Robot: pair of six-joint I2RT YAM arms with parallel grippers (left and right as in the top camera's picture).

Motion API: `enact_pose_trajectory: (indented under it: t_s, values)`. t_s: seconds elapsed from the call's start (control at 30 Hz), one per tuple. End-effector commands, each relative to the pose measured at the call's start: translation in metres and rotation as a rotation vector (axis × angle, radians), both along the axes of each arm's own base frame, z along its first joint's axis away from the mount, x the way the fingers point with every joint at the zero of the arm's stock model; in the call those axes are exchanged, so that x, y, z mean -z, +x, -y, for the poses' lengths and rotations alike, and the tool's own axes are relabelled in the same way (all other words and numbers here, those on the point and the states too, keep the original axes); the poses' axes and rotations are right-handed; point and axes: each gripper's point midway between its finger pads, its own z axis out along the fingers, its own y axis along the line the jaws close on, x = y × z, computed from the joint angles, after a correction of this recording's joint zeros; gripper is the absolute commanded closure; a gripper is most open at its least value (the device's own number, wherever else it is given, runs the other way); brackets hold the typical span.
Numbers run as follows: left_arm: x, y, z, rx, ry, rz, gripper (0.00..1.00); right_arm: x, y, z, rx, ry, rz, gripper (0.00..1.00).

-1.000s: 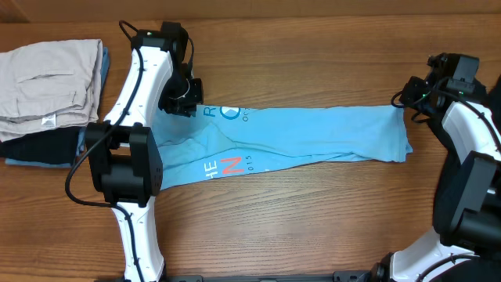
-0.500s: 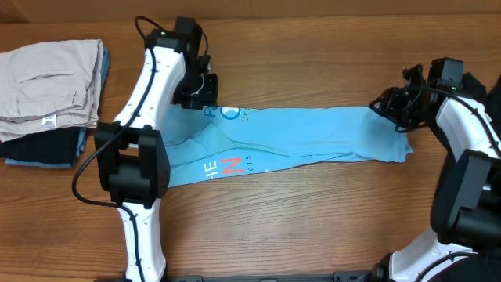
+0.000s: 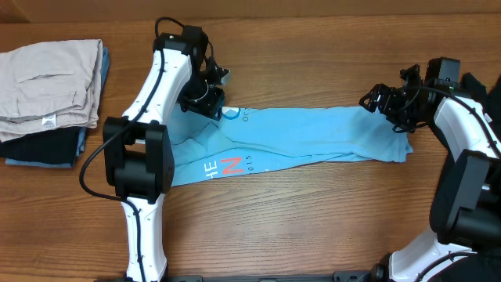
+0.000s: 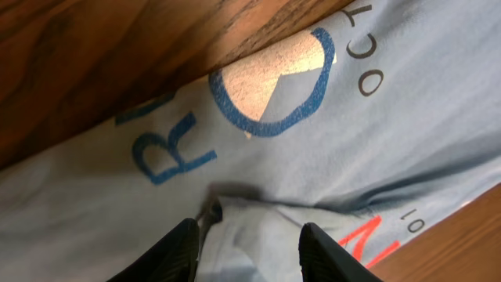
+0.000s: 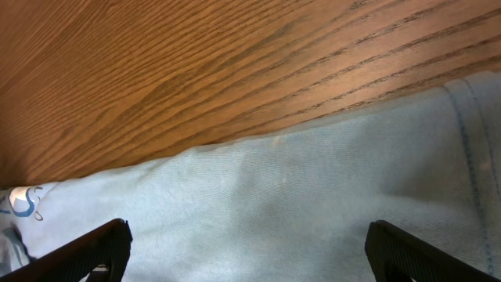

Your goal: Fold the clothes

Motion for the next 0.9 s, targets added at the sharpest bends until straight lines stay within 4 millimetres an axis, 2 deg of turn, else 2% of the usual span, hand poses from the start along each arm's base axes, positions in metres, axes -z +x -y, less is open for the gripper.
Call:
enact_pose_trajectory:
  t_s: [0.0, 0.27, 0.4, 0.47, 0.5, 0.53, 0.6, 0.87]
  values:
    - [0.024, -0.011, 0.005, 0.124, -0.028, -0.035, 0.54, -0.008, 0.008, 0.0, -0.006, -0.005, 0.028, 0.0]
    - [0.038, -0.022, 0.002, 0.199, -0.032, -0.055, 0.56, -0.008, 0.008, 0.0, -0.006, -0.005, 0.028, 0.0]
    - [0.041, -0.022, 0.001, 0.195, -0.03, -0.052, 0.61, -0.008, 0.008, 0.0, -0.006, -0.005, 0.028, 0.0]
    - [0.041, -0.021, 0.0, 0.193, -0.03, -0.049, 0.66, -0.008, 0.008, 0.0, -0.006, -0.005, 0.028, 0.0]
    - [0.041, -0.021, 0.0, 0.192, -0.03, -0.049, 0.72, -0.008, 0.008, 0.0, -0.006, -0.005, 0.028, 0.0]
    - [0.041, -0.021, 0.0, 0.192, -0.03, -0.051, 0.85, -0.008, 0.008, 0.0, -0.006, -0.005, 0.028, 0.0]
    - [0.04, -0.023, -0.001, 0.154, -0.025, -0.069, 0.96, -0.008, 0.008, 0.0, -0.006, -0.005, 0.028, 0.0]
    - [0.031, -0.06, -0.006, 0.116, -0.009, -0.237, 0.96, -0.008, 0.008, 0.0, -0.006, -0.005, 0.028, 0.0]
